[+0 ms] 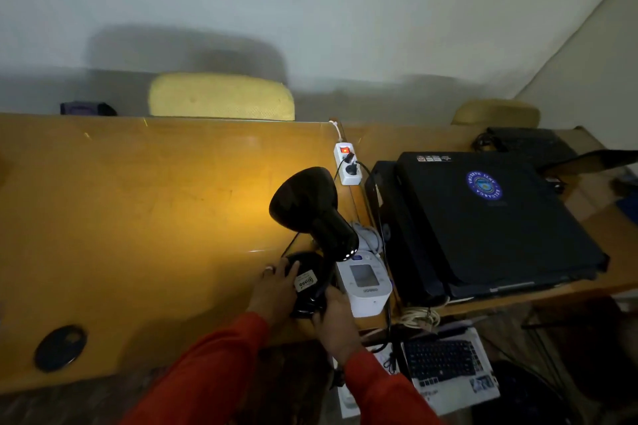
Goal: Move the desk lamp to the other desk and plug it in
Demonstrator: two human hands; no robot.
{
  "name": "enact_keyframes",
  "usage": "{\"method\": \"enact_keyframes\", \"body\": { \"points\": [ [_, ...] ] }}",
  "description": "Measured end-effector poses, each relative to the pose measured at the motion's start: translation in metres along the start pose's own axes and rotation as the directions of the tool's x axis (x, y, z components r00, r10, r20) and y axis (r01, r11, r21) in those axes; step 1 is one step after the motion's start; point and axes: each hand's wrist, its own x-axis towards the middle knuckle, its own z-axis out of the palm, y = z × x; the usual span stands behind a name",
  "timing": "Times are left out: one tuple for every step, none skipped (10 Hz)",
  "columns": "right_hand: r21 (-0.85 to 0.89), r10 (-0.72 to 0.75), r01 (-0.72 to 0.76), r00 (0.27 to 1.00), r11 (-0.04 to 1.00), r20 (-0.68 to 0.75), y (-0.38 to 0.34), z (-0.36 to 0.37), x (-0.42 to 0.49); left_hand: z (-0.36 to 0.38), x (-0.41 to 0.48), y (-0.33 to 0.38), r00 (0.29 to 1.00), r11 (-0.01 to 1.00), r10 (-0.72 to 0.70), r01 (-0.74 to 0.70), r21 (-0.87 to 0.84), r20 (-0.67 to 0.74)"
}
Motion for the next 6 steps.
{"method": "enact_keyframes", "body": {
  "points": [
    [-0.017, -0.019, 0.019, 1.000, 1.000, 0.010, 0.001, -0.001, 0.000, -0.005, 0.002, -0.003, 1.000, 1.000, 0.002, -0.002, -0.023, 0.010],
    [-0.024, -0.023, 0.023, 1.000, 0.999, 0.022, -0.001, -0.004, -0.001, -0.010, -0.002, -0.006, 0.999, 0.997, 0.038, -0.037, -0.060, 0.009],
    [-0.002, -0.014, 0.014, 1.000, 1.000, 0.022, -0.001, -0.008, -0.001, -0.011, -0.016, -0.009, 0.999, 0.987, 0.033, -0.036, -0.158, -0.019],
    [0.023, -0.032, 0.032, 0.999, 0.999, 0.017, 0.001, -0.014, -0.008, -0.010, -0.038, -0.012, 0.999, 0.977, 0.023, -0.030, -0.210, -0.034],
    [0.064, -0.073, 0.074, 0.997, 0.995, -0.028, 0.012, -0.018, -0.018, -0.011, -0.061, -0.012, 0.998, 0.971, 0.001, -0.016, -0.238, -0.065],
    [0.094, -0.086, 0.091, 0.995, 0.991, -0.053, 0.014, -0.023, -0.025, -0.016, -0.083, -0.008, 0.992, 0.970, -0.025, -0.007, -0.243, -0.126]
  ]
}}
